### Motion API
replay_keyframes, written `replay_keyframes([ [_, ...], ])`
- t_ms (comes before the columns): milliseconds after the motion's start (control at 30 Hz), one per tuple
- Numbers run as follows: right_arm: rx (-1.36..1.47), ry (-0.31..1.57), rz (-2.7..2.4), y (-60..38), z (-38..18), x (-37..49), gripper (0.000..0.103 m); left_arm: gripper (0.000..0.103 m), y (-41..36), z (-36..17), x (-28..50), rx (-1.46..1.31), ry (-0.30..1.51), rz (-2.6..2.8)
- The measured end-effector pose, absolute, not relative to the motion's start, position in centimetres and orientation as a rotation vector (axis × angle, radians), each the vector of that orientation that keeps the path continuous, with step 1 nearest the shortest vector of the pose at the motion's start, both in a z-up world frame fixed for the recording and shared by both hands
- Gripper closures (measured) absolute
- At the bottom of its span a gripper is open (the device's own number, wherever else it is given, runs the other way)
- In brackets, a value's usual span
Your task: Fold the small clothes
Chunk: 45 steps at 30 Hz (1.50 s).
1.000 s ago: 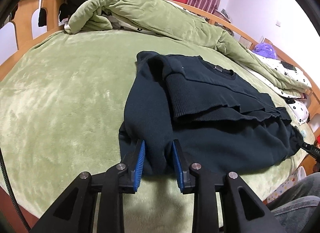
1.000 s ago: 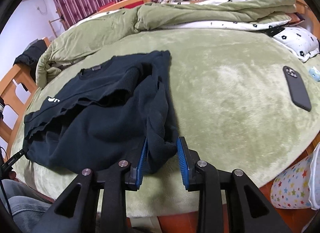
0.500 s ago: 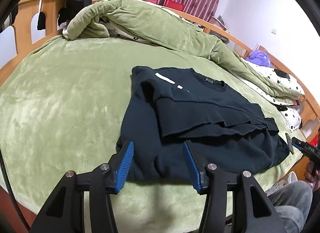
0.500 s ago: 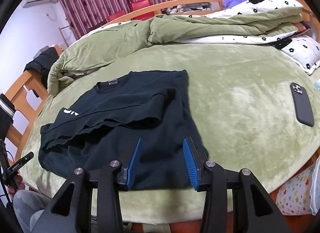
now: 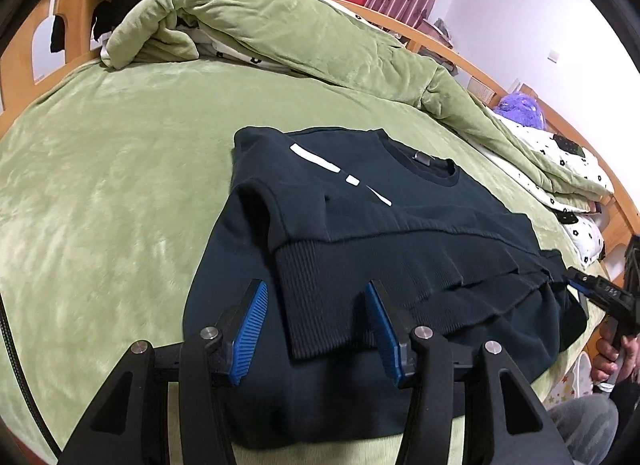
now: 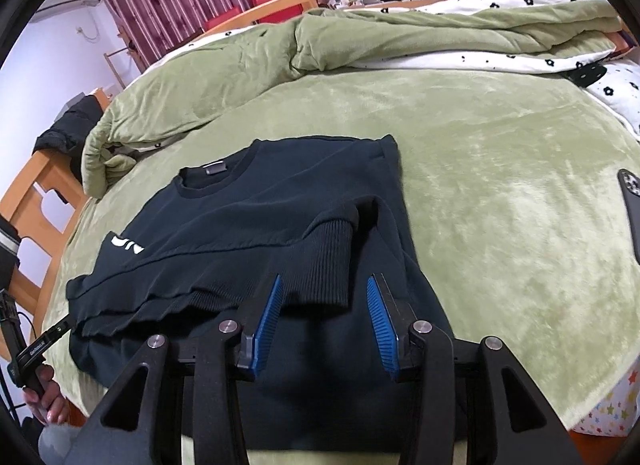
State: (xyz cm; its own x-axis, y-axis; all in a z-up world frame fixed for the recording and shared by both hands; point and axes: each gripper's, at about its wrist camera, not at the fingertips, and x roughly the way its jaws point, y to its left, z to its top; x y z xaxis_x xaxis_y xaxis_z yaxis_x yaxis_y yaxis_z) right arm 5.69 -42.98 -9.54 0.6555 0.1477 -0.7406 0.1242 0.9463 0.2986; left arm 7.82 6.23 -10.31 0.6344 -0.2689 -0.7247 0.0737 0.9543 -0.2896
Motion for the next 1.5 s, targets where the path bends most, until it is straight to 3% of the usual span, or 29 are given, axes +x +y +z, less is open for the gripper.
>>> replay_keyframes([
  [100, 0.379, 0.881, 0.017, -42.9, -10.7, 7.8, 0.062, 0.065, 6.1, -10.4, 8.7, -0.252, 0.871, -0.201],
  [200, 0.417, 0.896, 0.014, -42.9, -11.5, 9.4, 0.085, 0.079, 5.8, -10.2, 9.5, -0.254, 0.867, -0.191],
  [267, 0.416, 0.888, 0.017, -42.6, -11.4, 10.0, 0.093, 0.089, 5.8, -9.8, 10.0, -0.251, 0.849, -0.186],
  [467, 0.451, 0.784, 0.078, -43.0, -8.3, 10.4, 0.094, 0.096, 6.0, -7.7, 11.7, -0.278, 0.787, -0.215],
  [767, 0.496, 0.672, 0.101, -43.1, -4.3, 13.4, 0.094, 0.096, 5.1, -6.0, 16.7, -0.268, 0.729, -0.217],
  [1067, 0.527, 0.743, 0.049, -43.9, -7.7, 19.3, 0.094, 0.094, 4.2, -9.3, 21.6, -0.26, 0.82, -0.173],
  [1200, 0.488, 0.823, 0.025, -43.6, -9.8, 21.0, 0.081, 0.093, 4.4, -10.7, 22.1, -0.24, 0.887, -0.155],
  [1267, 0.452, 0.82, 0.029, -43.4, -9.9, 20.7, 0.074, 0.088, 4.6, -10.8, 21.6, -0.228, 0.889, -0.159],
  [1400, 0.398, 0.79, 0.033, -43.3, -9.0, 18.6, 0.074, 0.066, 5.7, -9.9, 20.0, -0.222, 0.847, -0.109],
  [1500, 0.38, 0.788, 0.055, -43.0, -8.3, 17.0, 0.073, 0.065, 6.9, -9.2, 18.9, -0.271, 0.847, -0.106],
])
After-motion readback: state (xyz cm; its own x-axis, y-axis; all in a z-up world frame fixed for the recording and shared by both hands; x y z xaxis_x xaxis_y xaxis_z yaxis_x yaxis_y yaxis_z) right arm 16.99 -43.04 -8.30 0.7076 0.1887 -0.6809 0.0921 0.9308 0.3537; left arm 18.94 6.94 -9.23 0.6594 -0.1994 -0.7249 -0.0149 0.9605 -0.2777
